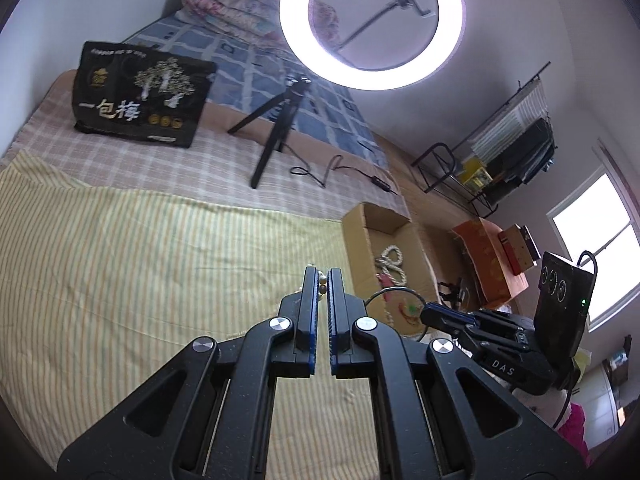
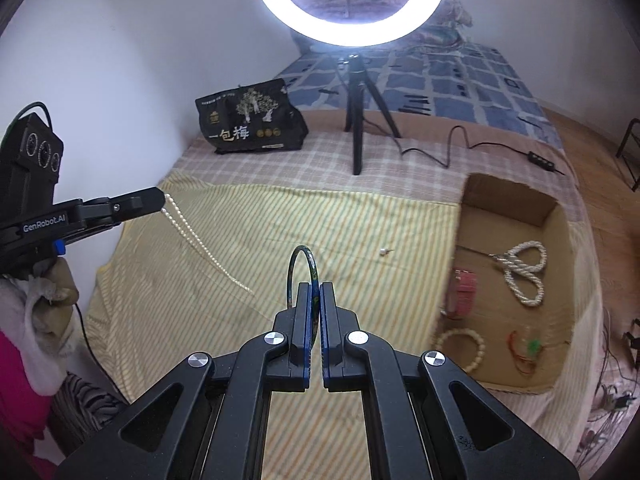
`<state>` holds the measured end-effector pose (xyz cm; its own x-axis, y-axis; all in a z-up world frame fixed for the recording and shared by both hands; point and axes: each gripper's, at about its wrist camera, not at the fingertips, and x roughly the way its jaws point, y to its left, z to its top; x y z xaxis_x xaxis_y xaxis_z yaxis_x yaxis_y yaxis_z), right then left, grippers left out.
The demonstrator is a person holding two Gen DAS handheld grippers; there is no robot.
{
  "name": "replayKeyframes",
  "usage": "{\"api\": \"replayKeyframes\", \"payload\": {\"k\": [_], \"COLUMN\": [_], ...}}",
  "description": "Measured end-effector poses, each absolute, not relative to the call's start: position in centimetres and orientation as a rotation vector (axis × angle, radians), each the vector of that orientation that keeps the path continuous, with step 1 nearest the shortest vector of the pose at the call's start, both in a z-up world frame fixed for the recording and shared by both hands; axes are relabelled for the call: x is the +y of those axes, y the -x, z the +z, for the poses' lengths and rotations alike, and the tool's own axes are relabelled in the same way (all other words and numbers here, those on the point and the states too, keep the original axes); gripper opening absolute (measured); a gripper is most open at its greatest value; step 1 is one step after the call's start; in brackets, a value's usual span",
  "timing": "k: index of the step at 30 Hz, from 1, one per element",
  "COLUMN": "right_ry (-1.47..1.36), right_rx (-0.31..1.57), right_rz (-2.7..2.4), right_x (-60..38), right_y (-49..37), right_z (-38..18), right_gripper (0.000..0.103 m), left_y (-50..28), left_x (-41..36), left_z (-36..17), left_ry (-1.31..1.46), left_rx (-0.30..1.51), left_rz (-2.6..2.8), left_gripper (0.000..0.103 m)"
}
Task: Organize jewelry
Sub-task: 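Carry the pearl necklace and black bangle toward the box with both tools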
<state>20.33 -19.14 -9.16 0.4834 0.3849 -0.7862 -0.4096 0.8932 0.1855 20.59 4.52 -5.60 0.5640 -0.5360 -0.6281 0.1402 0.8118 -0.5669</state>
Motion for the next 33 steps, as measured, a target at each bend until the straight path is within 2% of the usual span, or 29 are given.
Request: {"api": "replayKeyframes", "payload": {"k": [16, 33], "right_ry": [0.053, 0.041], "right_rx": [0.925, 0.923], "right_rz": [0.313, 0.237], "right_x": [-29.7, -34.4], "right_y": [-20.6, -26.9], "right_z": [-7.1, -7.8], "right_gripper": [0.002, 0.002], "left_y": [-21.2, -23.3], "left_x": [-5.8, -16.7], "left_z": [-1.1, 0.7], "left_ry": [0.393, 0.318], "left_rx": [0.858, 0.845], "left_rz": [-0.574, -0.725], "left_gripper": [0.002, 0.002]}}
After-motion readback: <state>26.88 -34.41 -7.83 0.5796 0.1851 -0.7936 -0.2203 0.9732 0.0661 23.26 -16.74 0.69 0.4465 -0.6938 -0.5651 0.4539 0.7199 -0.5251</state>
